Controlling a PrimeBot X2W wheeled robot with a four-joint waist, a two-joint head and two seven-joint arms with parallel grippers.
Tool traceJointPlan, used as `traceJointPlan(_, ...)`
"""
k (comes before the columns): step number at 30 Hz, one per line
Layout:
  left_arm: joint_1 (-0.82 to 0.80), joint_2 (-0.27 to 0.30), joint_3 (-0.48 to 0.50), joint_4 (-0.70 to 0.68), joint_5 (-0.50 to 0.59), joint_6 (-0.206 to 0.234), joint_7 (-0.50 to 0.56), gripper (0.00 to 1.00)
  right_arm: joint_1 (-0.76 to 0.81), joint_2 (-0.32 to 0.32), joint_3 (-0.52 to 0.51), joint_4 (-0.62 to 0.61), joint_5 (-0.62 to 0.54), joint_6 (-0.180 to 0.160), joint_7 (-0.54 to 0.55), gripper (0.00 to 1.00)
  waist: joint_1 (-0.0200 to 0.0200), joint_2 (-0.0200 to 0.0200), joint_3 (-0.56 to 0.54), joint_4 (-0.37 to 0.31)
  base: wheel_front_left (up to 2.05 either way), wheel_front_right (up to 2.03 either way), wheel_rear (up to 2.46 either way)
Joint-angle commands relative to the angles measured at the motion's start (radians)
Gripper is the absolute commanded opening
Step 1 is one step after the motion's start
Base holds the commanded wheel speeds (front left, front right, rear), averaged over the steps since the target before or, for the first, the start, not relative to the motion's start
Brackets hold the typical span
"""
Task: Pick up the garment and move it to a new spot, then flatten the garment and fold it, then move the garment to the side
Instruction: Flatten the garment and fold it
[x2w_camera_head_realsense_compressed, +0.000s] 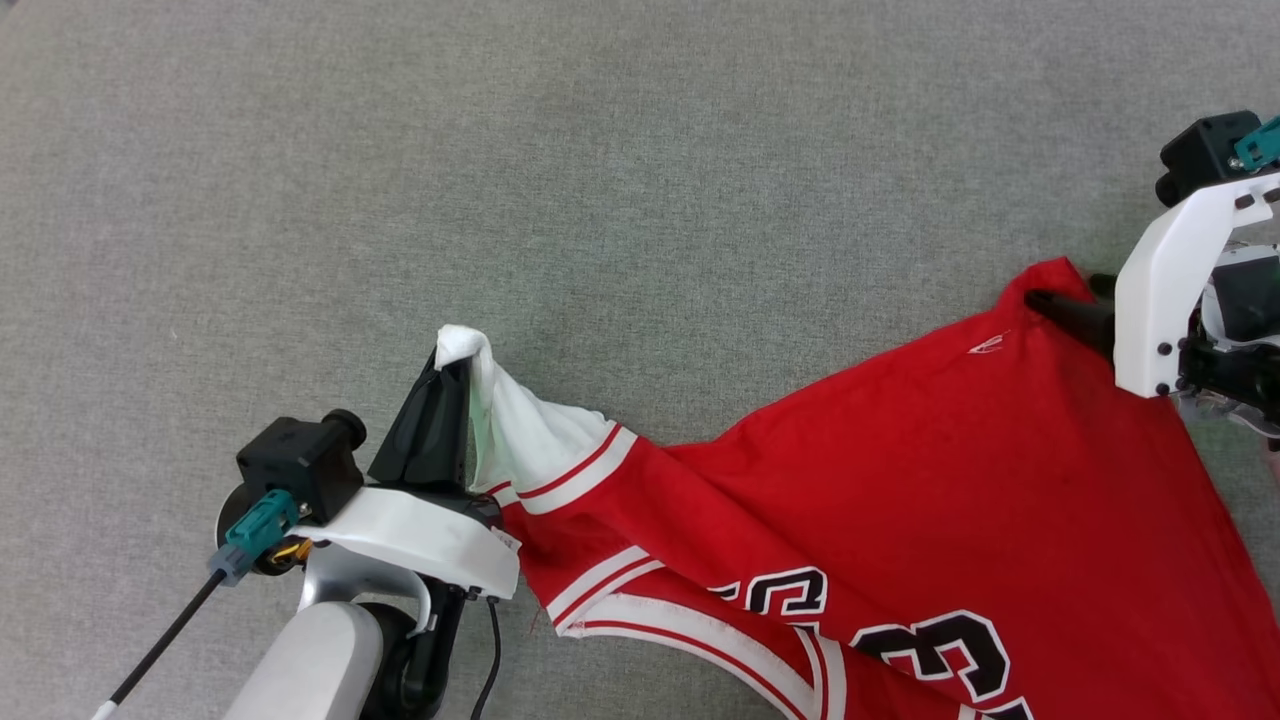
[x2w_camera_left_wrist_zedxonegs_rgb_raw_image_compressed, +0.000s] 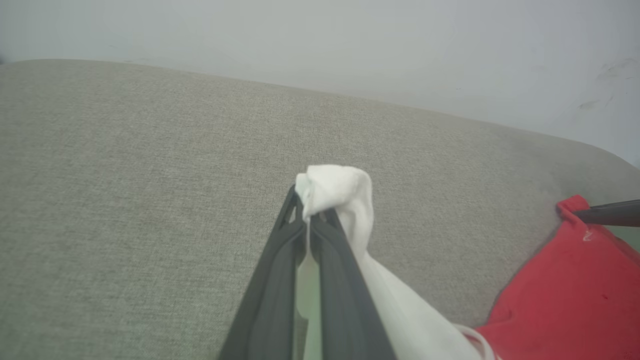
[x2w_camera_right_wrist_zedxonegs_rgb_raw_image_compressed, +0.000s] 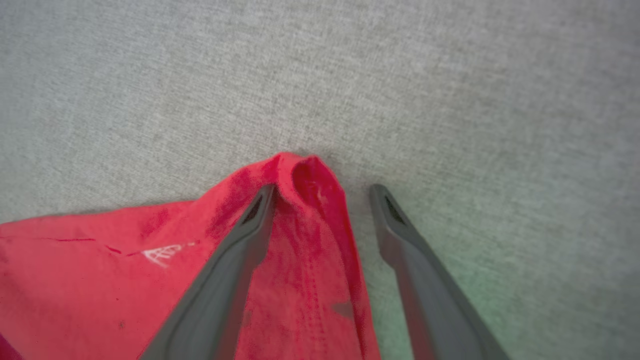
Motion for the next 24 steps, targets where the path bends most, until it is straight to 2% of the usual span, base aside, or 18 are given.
traceJointPlan(1, -0.012, 0.001, 0.003, 0.004, -0.002, -0.006, -0.008, 0.0, 0.06, 0.033, 0.049, 0.047, 0.019, 0.003, 0.036, 0.0, -0.0001, -0.0001, -0.004, 0.0, 0.0, 0.0, 0.0)
traceJointPlan(5, -0.02, 0.007, 0.011, 0.019, -0.009, -0.009, -0.017, 0.0, 0.024, 0.016, 0.064, 0.055, 0.024, 0.003, 0.004, 0.0, -0.0001, -0.0001, -0.028, -0.008, 0.0, 0.0, 0.0)
traceJointPlan(10, -0.038, 0.018, 0.038, 0.043, -0.021, -0.016, -0.033, 0.0, -0.027, 0.011, 0.049, 0.07, 0.011, 0.002, -0.104, 0.0, -0.0001, -0.0001, -0.09, -0.036, 0.0, 0.0, 0.0)
traceJointPlan(12, -0.096, 0.05, 0.07, 0.076, -0.01, -0.017, -0.041, 0.0, -0.048, 0.021, 0.036, 0.096, -0.023, 0.002, -0.212, 0.0, -0.0001, -0.0001, -0.154, -0.07, 0.0, 0.0, 0.0)
traceJointPlan(17, -0.235, 0.081, 0.102, 0.148, -0.028, -0.054, -0.024, 0.0, -0.099, 0.051, 0.003, 0.151, -0.08, 0.002, -0.338, 0.0, -0.0001, -0.0001, -0.205, -0.117, 0.0, 0.0, 0.0)
traceJointPlan(24, -0.491, 0.097, 0.124, 0.346, -0.041, -0.113, -0.021, 0.0, -0.204, 0.118, -0.042, 0.245, -0.161, 0.001, -0.5, 0.0, -0.0001, -0.0001, -0.242, -0.174, 0.0, 0.0, 0.0)
